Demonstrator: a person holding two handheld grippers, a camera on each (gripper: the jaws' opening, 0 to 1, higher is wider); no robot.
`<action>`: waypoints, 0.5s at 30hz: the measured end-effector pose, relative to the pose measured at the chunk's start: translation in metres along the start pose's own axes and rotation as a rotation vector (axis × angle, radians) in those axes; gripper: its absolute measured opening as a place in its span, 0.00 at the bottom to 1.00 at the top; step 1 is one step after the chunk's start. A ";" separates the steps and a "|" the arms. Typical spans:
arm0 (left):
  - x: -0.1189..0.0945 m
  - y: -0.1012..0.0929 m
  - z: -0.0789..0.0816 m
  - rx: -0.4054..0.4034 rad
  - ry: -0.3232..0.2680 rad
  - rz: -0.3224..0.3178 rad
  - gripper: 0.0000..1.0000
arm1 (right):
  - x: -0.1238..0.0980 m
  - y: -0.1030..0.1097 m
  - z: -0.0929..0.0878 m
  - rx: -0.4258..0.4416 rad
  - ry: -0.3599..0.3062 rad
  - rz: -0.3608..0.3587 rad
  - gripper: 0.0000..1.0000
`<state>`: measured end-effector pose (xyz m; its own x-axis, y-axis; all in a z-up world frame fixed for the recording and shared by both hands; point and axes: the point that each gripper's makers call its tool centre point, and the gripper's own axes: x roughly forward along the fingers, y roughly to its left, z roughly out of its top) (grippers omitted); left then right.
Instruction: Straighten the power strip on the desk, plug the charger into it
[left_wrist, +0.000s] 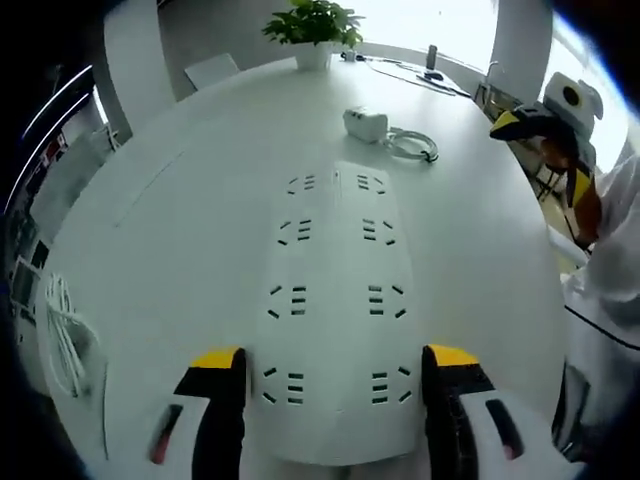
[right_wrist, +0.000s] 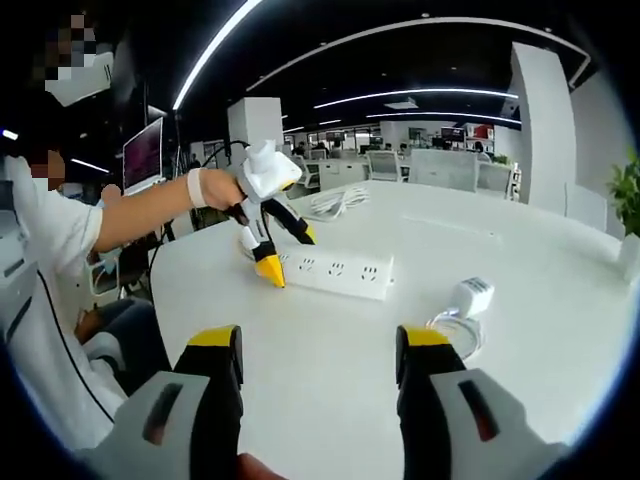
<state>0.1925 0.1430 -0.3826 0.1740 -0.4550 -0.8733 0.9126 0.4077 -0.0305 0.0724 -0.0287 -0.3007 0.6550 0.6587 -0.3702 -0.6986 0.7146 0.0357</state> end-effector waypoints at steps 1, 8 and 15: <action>0.000 0.000 0.000 0.001 0.003 -0.001 0.73 | 0.000 0.000 0.000 0.001 -0.001 0.000 0.62; 0.000 -0.002 0.000 0.023 -0.002 -0.016 0.70 | 0.000 0.000 -0.002 0.004 0.002 0.005 0.62; 0.001 -0.007 -0.002 0.031 -0.001 -0.016 0.70 | 0.002 0.003 0.001 -0.003 -0.005 0.013 0.62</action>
<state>0.1855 0.1413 -0.3842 0.1596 -0.4624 -0.8722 0.9263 0.3756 -0.0297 0.0714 -0.0248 -0.3002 0.6469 0.6695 -0.3652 -0.7083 0.7049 0.0377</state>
